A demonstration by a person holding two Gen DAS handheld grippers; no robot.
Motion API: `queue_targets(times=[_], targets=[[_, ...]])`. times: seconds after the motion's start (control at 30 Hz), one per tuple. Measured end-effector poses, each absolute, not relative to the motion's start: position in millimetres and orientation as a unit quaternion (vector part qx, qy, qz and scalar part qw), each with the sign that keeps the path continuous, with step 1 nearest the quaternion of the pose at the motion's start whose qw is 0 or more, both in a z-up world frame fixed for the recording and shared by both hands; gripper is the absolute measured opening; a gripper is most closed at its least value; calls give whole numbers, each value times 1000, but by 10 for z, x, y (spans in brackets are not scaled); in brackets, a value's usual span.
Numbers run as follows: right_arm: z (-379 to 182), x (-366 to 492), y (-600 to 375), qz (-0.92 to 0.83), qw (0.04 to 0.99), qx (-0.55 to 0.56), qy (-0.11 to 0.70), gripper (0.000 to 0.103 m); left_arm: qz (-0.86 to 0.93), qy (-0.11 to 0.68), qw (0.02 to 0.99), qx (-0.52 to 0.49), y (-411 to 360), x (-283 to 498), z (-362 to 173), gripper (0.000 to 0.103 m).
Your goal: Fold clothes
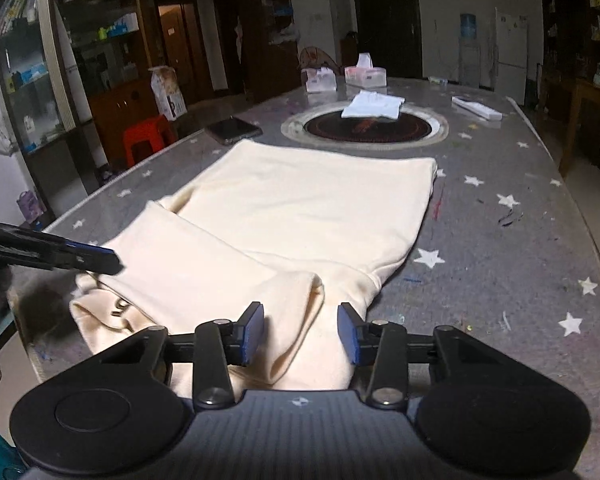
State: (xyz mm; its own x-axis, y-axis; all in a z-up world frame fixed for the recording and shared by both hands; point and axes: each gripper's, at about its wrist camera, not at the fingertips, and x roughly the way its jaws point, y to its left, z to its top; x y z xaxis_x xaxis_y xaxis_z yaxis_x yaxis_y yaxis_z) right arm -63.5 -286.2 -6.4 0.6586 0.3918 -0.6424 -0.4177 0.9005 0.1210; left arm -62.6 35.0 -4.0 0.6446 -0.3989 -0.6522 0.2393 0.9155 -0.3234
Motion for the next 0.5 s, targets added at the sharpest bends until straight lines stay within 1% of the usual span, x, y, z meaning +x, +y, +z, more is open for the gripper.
queue_targets(times=[0.1, 0.2, 0.33, 0.5], targets=[[-85, -619, -2838, 221, 909, -28, 352, 34, -181, 389, 899, -90, 312, -602, 27, 23], [-68, -597, -2797, 215, 911, -40, 349, 34, -186, 380, 902, -88, 251, -473, 120, 23], [28, -615, -2706, 209, 920, -64, 325, 35, -191, 359, 908, -101, 201, -206, 235, 23], [87, -609, -2612, 235, 917, -66, 314, 35, -184, 359, 907, -117, 159, 258, 217, 23]])
